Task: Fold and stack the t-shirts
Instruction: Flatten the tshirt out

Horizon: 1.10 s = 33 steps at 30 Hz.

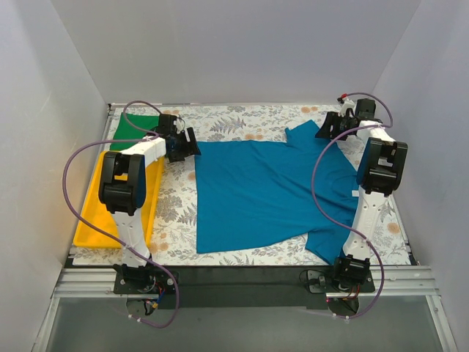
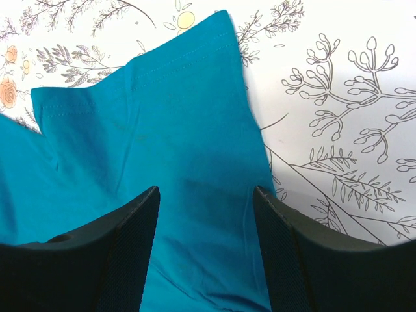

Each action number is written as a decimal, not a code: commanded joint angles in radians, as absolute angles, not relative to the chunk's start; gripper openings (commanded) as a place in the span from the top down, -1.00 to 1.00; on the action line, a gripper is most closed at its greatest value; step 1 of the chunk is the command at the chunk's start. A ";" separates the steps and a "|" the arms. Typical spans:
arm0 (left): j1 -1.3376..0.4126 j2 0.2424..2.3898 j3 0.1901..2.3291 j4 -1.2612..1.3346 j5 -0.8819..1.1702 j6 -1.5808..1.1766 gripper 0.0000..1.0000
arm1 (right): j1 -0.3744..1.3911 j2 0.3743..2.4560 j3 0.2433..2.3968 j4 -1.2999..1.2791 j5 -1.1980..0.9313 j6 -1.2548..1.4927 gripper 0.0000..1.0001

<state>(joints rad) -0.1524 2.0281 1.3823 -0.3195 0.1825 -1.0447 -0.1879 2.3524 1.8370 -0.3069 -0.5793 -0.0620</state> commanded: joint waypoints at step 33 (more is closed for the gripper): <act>-0.147 2.141 1.526 -0.379 0.224 -1.109 -0.27 | -0.216 2.083 1.491 -0.423 -0.548 -0.287 -0.24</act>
